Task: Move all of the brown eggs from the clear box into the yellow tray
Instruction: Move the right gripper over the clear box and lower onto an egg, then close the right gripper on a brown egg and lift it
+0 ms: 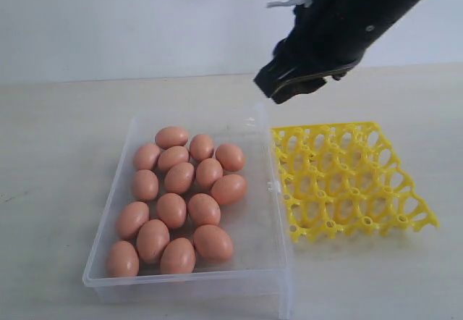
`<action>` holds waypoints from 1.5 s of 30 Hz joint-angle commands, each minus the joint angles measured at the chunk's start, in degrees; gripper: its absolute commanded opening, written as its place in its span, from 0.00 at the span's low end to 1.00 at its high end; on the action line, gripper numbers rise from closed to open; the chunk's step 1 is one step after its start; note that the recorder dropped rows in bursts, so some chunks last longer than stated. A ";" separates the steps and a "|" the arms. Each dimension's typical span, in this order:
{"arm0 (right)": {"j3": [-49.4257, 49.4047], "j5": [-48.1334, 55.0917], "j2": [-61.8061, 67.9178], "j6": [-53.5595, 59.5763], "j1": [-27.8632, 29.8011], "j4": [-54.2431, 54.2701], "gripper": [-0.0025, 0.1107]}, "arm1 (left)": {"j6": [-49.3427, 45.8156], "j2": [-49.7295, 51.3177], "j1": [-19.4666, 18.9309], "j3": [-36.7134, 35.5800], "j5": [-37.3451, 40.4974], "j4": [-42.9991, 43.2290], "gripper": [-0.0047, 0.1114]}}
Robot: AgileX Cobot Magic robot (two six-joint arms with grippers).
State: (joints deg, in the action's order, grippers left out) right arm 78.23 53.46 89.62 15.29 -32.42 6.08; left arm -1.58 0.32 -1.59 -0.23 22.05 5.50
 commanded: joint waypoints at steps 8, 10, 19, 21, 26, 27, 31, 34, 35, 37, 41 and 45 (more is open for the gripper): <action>1.01 -2.38 15.00 0.18 -7.67 1.57 0.47 | 0.26 -0.32 -0.16 0.23 -0.35 -0.06 0.04; 2.22 -1.03 18.40 0.76 -8.28 2.53 0.47 | 0.26 -0.32 -0.16 0.23 -0.35 -0.06 0.04; 9.70 6.12 26.38 -2.21 -10.94 3.38 0.41 | 0.26 -0.32 -0.16 0.23 -0.35 -0.06 0.04; 10.91 7.89 27.29 -3.69 -10.94 3.27 0.41 | 0.26 -0.32 -0.16 0.23 -0.35 -0.06 0.04; 11.54 9.37 27.31 -5.71 -10.94 2.98 0.41 | 0.26 -0.32 -0.16 0.23 -0.35 -0.06 0.04; 11.82 10.16 27.31 -6.28 -10.94 2.98 0.41 | 0.26 -0.32 -0.16 0.23 -0.35 -0.06 0.04; 12.19 11.68 27.31 -6.57 -10.94 2.98 0.44 | 0.26 -0.32 -0.16 0.23 -0.35 -0.06 0.04; 12.19 10.70 27.31 -6.57 -10.94 2.98 0.48 | 0.26 -0.32 -0.16 0.23 -0.35 -0.06 0.04; 12.19 9.84 27.31 -6.57 -10.94 2.98 0.48 | 0.26 -0.32 -0.16 0.23 -0.35 -0.06 0.04; 12.19 7.69 27.31 -6.57 -10.94 2.89 0.48 | 0.26 -0.32 -0.16 0.23 -0.35 -0.06 0.04; 12.19 6.40 28.83 -6.35 -10.80 2.91 0.48 | 0.26 -0.32 -0.16 0.23 -0.35 -0.06 0.04; 12.19 6.32 31.51 -6.26 -10.80 3.43 0.48 | 0.26 -0.32 -0.16 0.23 -0.35 -0.06 0.04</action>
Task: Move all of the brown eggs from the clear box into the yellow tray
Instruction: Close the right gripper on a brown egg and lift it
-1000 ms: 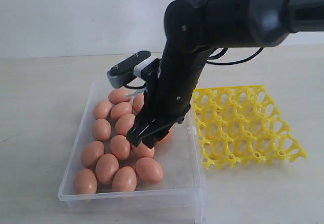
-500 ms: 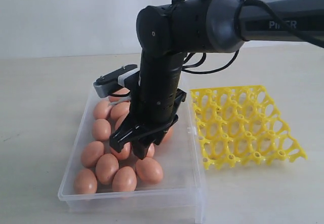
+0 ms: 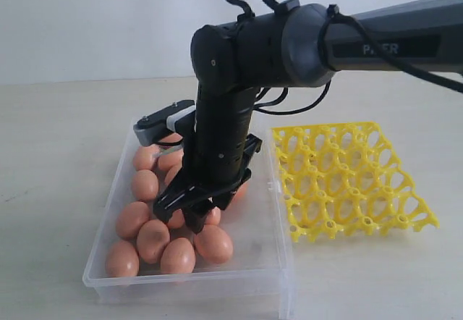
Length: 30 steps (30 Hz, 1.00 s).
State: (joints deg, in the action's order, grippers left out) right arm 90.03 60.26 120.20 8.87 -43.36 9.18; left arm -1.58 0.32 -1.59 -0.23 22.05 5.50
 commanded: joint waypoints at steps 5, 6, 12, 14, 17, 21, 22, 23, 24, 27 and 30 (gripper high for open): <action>0.40 -0.48 1.83 0.29 0.15 0.59 0.48 | 0.26 -0.32 -0.16 0.23 -0.35 -0.06 0.04; 0.40 -0.48 2.53 0.29 0.15 0.72 0.48 | 0.26 -0.32 -0.16 0.23 -0.35 -0.06 0.04; 0.40 -0.92 4.50 0.51 0.03 2.39 0.48 | 0.26 -0.32 -0.16 0.23 -0.35 -0.06 0.04; 0.29 -1.75 4.85 0.51 0.03 2.39 0.48 | 0.26 -0.32 -0.16 0.23 -0.35 -0.06 0.04; 0.29 -2.13 5.50 0.51 0.03 2.39 0.47 | 0.26 -0.32 -0.16 0.23 -0.35 -0.06 0.04; 0.29 -2.20 6.00 0.51 0.03 2.39 0.31 | 0.26 -0.32 -0.16 0.23 -0.35 -0.06 0.04; 0.29 -2.34 5.89 1.24 0.03 2.39 0.24 | 0.26 -0.32 -0.16 0.23 -0.35 -0.06 0.04; 0.29 -2.34 5.77 2.28 0.03 2.39 0.18 | 0.26 -0.32 -0.16 0.23 -0.35 -0.06 0.04; 0.29 -2.34 5.67 3.70 0.03 2.39 0.11 | 0.26 -0.32 -0.16 0.23 -0.35 -0.06 0.04; 0.29 -2.18 4.92 5.36 0.03 2.39 0.02 | 0.26 -0.32 -0.16 0.23 -0.35 -0.06 0.04; 0.29 -2.70 3.67 6.62 0.03 2.43 0.02 | 0.26 -0.32 -0.16 0.23 -0.35 -0.06 0.04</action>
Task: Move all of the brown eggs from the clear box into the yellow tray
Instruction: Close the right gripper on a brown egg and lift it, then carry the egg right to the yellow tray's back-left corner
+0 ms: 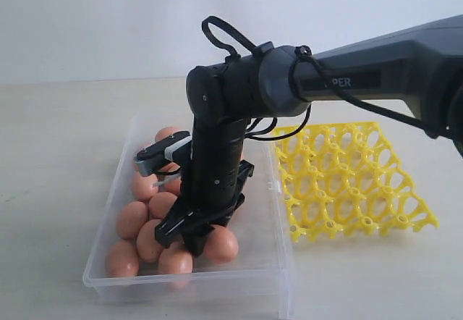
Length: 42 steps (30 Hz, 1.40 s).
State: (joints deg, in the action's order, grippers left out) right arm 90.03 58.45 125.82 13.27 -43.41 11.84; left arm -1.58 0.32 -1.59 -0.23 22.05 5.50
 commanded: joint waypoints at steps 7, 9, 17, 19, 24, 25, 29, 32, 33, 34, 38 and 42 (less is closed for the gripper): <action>0.21 -5.55 -8.71 3.16 0.07 -0.46 0.02 | 0.26 -0.32 -0.16 0.23 -0.35 -0.06 0.04; 0.21 -6.89 -11.03 3.16 0.07 -0.46 0.02 | 0.26 -0.32 -0.16 0.23 -0.35 -0.06 0.04; -10.90 -22.20 -24.30 3.16 0.24 -2.72 0.02 | 0.26 -0.32 -0.16 0.23 -0.35 -0.06 0.04; -16.68 -29.93 -28.08 3.16 0.83 -2.53 0.02 | 0.26 -0.32 -0.16 0.23 -0.35 -0.06 0.04; -32.44 -52.77 -35.96 3.16 5.22 -1.26 0.02 | 0.26 -0.32 -0.16 0.23 -0.35 -0.06 0.04; -34.88 -56.40 -36.99 3.16 6.56 -1.26 0.02 | 0.26 -0.32 -0.16 0.23 -0.35 -0.06 0.04; -39.71 -64.43 -38.13 0.38 12.36 -1.14 0.02 | 0.26 -0.32 -0.16 0.23 -0.35 -0.06 0.04; -40.07 -68.11 -37.46 -2.63 15.66 0.16 0.02 | 0.26 -0.32 -0.16 0.23 -0.35 -0.06 0.04; -40.07 -69.30 -37.13 -3.45 16.21 0.03 0.02 | 0.26 -0.32 -0.16 0.23 -0.35 -0.06 0.04; -40.07 -71.21 -36.86 -4.20 16.73 -0.09 0.02 | 0.26 -0.32 -0.16 0.23 -0.35 -0.06 0.04; -40.07 -75.98 -34.99 -5.64 16.89 -0.66 0.02 | 0.26 -0.32 -0.16 0.23 -0.35 -0.06 0.04; -40.07 -80.36 -32.09 -14.45 17.80 -7.20 0.02 | 0.26 -0.32 -0.16 0.23 -0.35 -0.06 0.04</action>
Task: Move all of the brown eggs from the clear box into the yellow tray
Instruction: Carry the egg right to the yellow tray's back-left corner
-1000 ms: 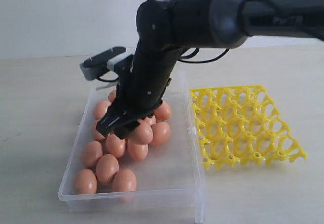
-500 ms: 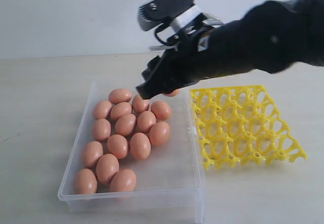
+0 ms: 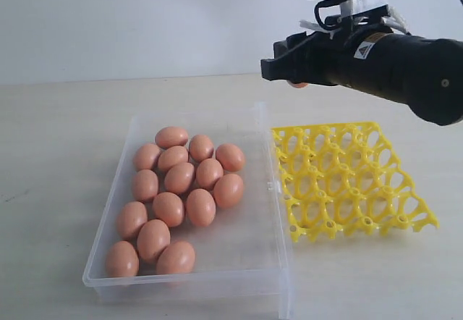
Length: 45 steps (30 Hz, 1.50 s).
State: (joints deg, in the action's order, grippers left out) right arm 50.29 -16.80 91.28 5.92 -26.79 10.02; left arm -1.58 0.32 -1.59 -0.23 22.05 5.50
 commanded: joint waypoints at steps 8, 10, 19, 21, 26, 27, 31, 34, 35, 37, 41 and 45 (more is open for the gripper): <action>-0.33 -12.75 11.53 -26.22 6.62 -21.40 0.02 | 0.26 -0.32 -0.16 0.23 -0.35 -0.06 0.04; -0.08 -13.10 13.03 -27.10 7.60 -25.74 0.02 | 0.26 -0.32 -0.16 0.23 -0.35 -0.06 0.04; 3.35 -13.14 18.37 -27.14 8.90 -30.07 0.02 | 0.26 -0.32 -0.16 0.23 -0.35 -0.06 0.04; 4.32 -13.14 19.38 -27.14 8.90 -30.07 0.02 | 0.26 -0.32 -0.16 0.23 -0.35 -0.06 0.04; 6.61 -13.12 22.37 -29.02 9.25 -33.07 0.02 | 0.26 -0.32 -0.16 0.23 -0.35 -0.06 0.04; 6.84 -13.12 22.94 -30.53 9.31 -34.03 0.02 | 0.26 -0.32 -0.16 0.23 -0.35 -0.06 0.04; 7.85 -13.38 24.84 -33.17 10.57 -35.08 0.02 | 0.26 -0.32 -0.16 0.23 -0.35 -0.06 0.04; 7.85 -13.63 24.85 -33.17 11.24 -35.45 0.02 | 0.26 -0.32 -0.16 0.23 -0.35 -0.06 0.04; 7.85 -13.87 24.95 -33.17 11.55 -35.57 0.02 | 0.26 -0.32 -0.16 0.23 -0.35 -0.06 0.04; 7.85 -14.15 24.97 -33.29 11.84 -35.57 0.02 | 0.26 -0.32 -0.16 0.23 -0.35 -0.06 0.04; 7.94 -14.39 25.69 -33.71 11.94 -36.07 0.02 | 0.26 -0.32 -0.16 0.23 -0.35 -0.06 0.04; 7.94 -14.56 26.62 -34.85 11.94 -37.37 0.02 | 0.26 -0.32 -0.16 0.23 -0.35 -0.06 0.04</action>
State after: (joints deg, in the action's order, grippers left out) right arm 57.87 -30.03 117.35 -28.21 -15.13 -26.02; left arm -1.58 0.32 -1.62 -0.23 22.05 5.50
